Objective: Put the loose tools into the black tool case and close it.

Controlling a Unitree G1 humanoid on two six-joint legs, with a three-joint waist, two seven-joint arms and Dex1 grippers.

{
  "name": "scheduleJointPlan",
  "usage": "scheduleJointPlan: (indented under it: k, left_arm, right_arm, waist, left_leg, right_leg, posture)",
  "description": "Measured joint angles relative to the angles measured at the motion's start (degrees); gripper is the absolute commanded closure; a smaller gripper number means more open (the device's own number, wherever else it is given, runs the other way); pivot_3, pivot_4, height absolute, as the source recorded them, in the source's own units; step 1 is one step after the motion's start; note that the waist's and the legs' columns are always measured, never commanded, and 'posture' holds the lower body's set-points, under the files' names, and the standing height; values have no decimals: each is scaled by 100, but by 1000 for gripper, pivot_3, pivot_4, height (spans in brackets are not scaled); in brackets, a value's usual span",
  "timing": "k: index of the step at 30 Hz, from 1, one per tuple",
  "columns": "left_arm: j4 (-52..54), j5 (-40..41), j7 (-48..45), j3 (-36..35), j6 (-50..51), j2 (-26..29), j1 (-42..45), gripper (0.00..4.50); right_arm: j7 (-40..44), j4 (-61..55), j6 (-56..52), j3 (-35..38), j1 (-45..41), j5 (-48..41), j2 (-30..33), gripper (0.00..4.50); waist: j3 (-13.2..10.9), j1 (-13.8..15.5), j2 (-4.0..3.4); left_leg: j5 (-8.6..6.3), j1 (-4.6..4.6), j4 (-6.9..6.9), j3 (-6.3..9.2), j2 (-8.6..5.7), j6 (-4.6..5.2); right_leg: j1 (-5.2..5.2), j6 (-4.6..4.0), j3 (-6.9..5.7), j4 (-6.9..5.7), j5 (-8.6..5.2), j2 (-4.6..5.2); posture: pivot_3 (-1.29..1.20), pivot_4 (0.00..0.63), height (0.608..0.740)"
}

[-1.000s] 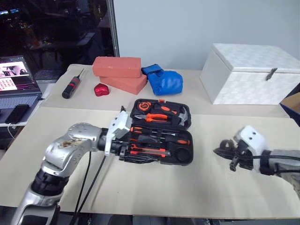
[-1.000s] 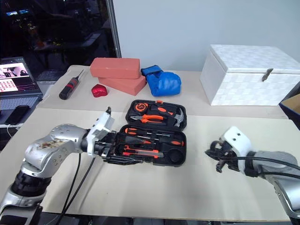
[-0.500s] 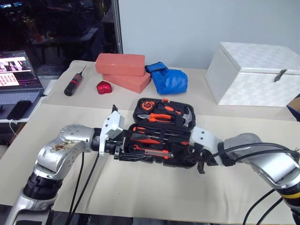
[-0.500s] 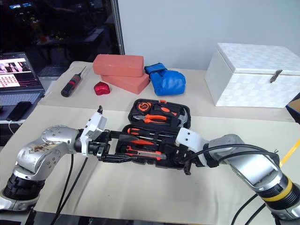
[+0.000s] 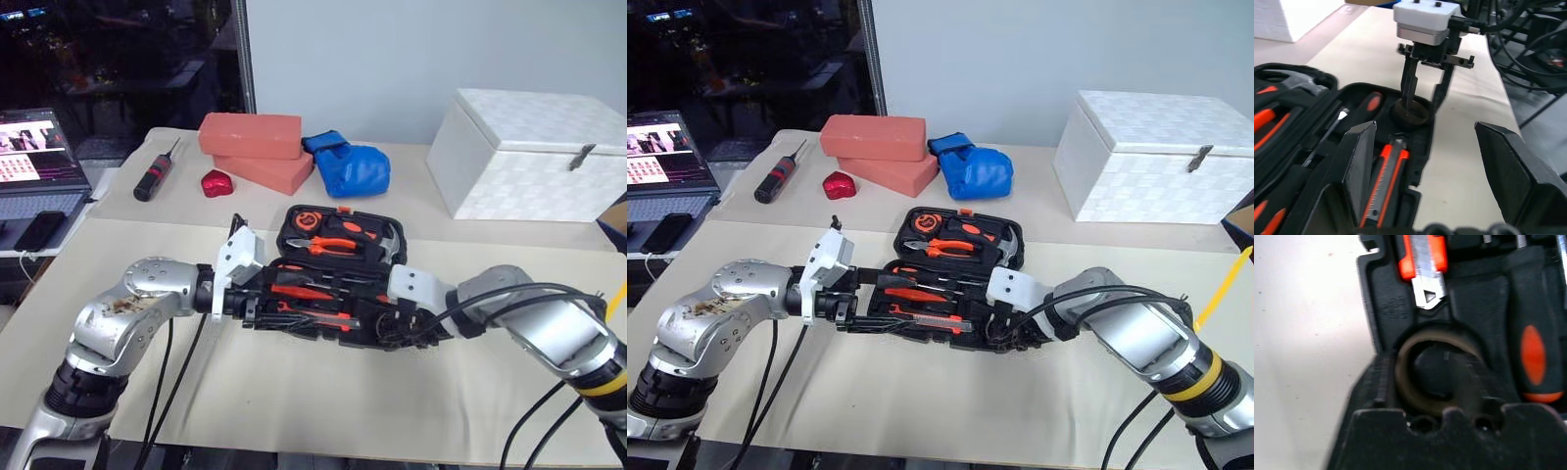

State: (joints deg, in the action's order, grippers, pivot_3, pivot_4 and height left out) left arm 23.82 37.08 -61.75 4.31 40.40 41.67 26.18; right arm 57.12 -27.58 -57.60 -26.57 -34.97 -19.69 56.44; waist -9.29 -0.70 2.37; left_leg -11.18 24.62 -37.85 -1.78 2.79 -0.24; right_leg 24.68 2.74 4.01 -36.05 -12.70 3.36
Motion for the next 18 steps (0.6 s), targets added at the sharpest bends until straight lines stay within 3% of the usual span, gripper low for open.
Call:
scheduleJointPlan:
  k: [8,10,13,18]
  left_arm:
    - [173,144,232,-72,174,0,4,1021]
    - [153,173,384,-153,238,-53,-41,1021]
    - [-377,190,1480,-522,554,-751,-44,1021]
    - [-1583,-174,2969,-839,1163,-1276,511,1021]
  right_arm:
    - [361,-59,30,89,10,-102,-1,1755]
    - [400,-157,7,531,108,-452,-200,1755]
    - [-252,-73,16,1806,354,-795,-921,1755]
    - [-1862,914,-245,2667,267,-299,-1623,1755]
  waist:
    - [0,-1,0]
    - [0,-2,0]
    - [-2,2,4]
    - [-10,6,19]
  left_leg:
    - [-1,1,1,1,0,1]
    - [0,-1,0,1,0,1]
    - [0,-43,-3,5,0,1]
    - [26,-40,-4,6,-4,-7]
  right_leg:
    - [0,-2,0,-1,1,0]
    - [-2,1,0,-4,0,0]
    - [-47,6,-2,-3,4,-1]
    - [-41,-1,-2,-4,28,-2]
  posture:
    - [0,150,740]
    - [0,150,740]
    - [0,150,740]
    - [0,150,740]
